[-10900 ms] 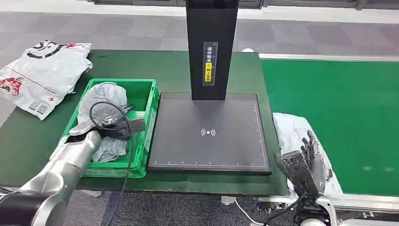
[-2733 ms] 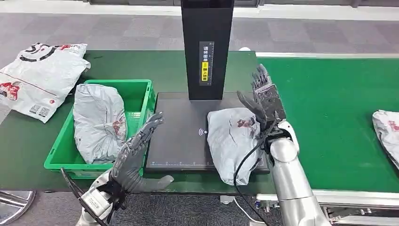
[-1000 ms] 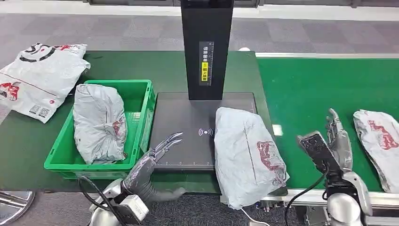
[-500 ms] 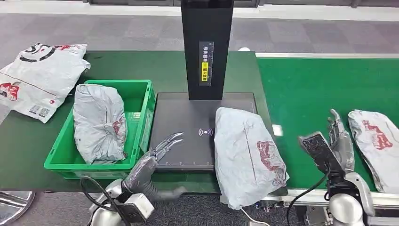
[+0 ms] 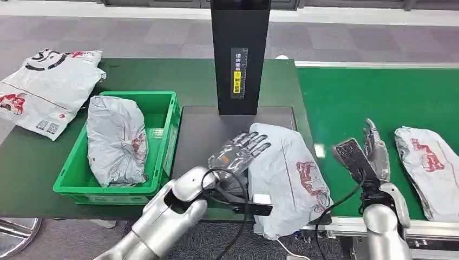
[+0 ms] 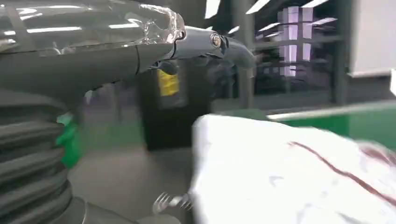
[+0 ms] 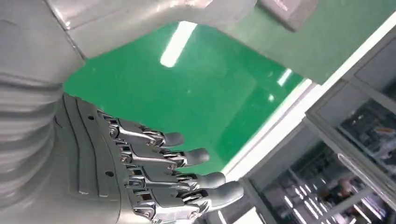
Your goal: Moved the parcel from conveyor to table for the left to box.
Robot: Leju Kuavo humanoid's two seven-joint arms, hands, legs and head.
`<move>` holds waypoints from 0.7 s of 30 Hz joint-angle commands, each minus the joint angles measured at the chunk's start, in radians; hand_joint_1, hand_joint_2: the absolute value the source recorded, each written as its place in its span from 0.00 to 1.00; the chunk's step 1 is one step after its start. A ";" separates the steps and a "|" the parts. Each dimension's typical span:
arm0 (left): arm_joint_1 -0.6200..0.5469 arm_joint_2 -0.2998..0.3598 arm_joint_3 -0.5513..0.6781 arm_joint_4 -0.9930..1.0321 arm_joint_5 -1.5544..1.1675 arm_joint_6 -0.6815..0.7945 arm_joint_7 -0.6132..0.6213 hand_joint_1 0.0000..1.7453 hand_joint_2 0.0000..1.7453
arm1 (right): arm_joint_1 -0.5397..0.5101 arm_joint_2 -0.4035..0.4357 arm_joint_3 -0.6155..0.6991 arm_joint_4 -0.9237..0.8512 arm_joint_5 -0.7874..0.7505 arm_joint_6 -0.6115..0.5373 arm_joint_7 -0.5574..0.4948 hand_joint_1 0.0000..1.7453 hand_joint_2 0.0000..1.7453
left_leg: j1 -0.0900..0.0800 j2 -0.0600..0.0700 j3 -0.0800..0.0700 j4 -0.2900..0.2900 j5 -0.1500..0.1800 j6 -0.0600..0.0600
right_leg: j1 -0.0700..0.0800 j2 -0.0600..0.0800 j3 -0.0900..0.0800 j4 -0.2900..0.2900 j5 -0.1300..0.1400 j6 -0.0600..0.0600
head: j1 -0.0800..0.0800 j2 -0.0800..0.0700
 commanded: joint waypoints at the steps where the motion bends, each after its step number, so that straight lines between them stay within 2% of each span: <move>1: -0.251 -0.078 -0.250 0.499 -0.055 0.001 0.022 0.00 1.00 | -0.081 0.033 0.032 0.217 -0.028 -0.029 -0.033 0.00 1.00 | 0.002 -0.002 0.002 -0.002 0.001 -0.001 | 0.002 0.005 0.002 -0.003 0.002 -0.001 | 0.000 0.000; 4: -0.278 -0.078 -0.309 0.525 -0.030 -0.010 0.035 0.00 1.00 | -0.053 0.023 0.013 0.196 -0.043 -0.031 -0.036 0.00 1.00 | 0.002 -0.003 0.001 -0.002 0.000 -0.001 | 0.002 0.005 0.002 -0.003 0.001 -0.002 | 0.000 0.000; 13: -0.308 -0.078 -0.325 0.582 0.070 -0.049 0.042 0.00 1.00 | -0.035 0.033 -0.002 0.176 -0.055 -0.030 -0.043 0.00 1.00 | 0.002 -0.001 0.001 -0.002 0.000 -0.001 | 0.002 0.006 0.000 -0.003 0.001 -0.002 | 0.000 0.000; 16: -0.295 -0.078 -0.316 0.577 0.187 -0.118 -0.027 0.00 1.00 | -0.051 0.028 0.005 0.195 -0.056 -0.025 -0.041 0.00 1.00 | 0.002 0.000 0.001 -0.002 0.000 -0.001 | 0.001 0.007 0.000 -0.002 0.001 -0.002 | 0.000 0.000; 18: -0.286 -0.078 -0.312 0.581 0.320 -0.244 -0.101 0.00 1.00 | -0.075 0.017 0.020 0.227 -0.060 -0.021 -0.043 0.00 1.00 | 0.001 0.000 0.001 -0.002 0.000 -0.001 | 0.001 0.007 0.000 -0.002 0.001 -0.002 | 0.000 0.000; 19: -0.284 -0.078 -0.322 0.588 0.333 -0.242 -0.105 0.00 1.00 | -0.081 0.014 0.022 0.236 -0.066 -0.023 -0.044 0.00 1.00 | 0.002 0.000 0.001 -0.003 0.000 -0.001 | 0.001 0.008 0.000 -0.003 0.002 -0.002 | 0.000 0.000; 20: -0.280 -0.078 -0.343 0.592 0.352 -0.287 -0.126 0.16 1.00 | -0.079 0.009 0.024 0.239 -0.072 -0.026 -0.047 0.00 1.00 | 0.001 0.001 0.001 -0.001 0.000 -0.001 | 0.001 0.007 0.000 -0.001 0.001 -0.002 | 0.000 0.000; 21: -0.274 -0.078 -0.359 0.595 0.386 -0.308 -0.135 1.00 1.00 | -0.078 0.002 0.029 0.243 -0.081 -0.027 -0.051 0.00 1.00 | 0.001 0.001 0.001 -0.002 0.000 -0.001 | 0.001 0.007 0.000 -0.002 0.001 -0.002 | 0.000 0.000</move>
